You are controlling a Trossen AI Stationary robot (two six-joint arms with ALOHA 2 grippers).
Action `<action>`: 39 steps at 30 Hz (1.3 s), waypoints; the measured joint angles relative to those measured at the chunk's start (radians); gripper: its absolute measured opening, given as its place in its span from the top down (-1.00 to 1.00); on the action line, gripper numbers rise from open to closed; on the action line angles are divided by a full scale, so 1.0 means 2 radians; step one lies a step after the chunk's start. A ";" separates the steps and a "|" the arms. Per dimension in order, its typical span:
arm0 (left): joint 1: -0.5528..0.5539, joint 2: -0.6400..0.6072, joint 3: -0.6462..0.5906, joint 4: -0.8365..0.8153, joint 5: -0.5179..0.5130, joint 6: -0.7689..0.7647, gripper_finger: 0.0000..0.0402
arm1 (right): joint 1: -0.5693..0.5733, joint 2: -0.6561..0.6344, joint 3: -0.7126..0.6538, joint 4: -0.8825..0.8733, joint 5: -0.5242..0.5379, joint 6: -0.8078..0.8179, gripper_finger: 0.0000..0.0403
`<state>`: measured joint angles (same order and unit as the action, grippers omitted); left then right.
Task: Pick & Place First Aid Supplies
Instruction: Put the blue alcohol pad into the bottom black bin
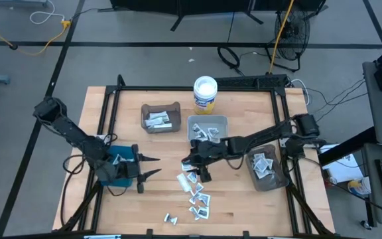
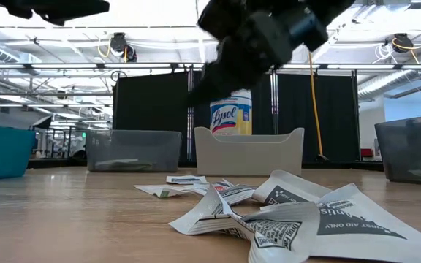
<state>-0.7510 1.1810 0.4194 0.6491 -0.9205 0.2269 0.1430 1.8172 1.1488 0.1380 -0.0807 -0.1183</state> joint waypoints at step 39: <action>-0.027 -0.012 0.000 -0.031 -0.063 0.015 0.10 | 0.015 0.123 0.085 -0.092 0.103 0.117 0.22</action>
<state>-0.8056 1.1580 0.4198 0.5862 -1.0470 0.2565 0.1725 2.0640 1.3193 -0.0470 0.1262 0.1164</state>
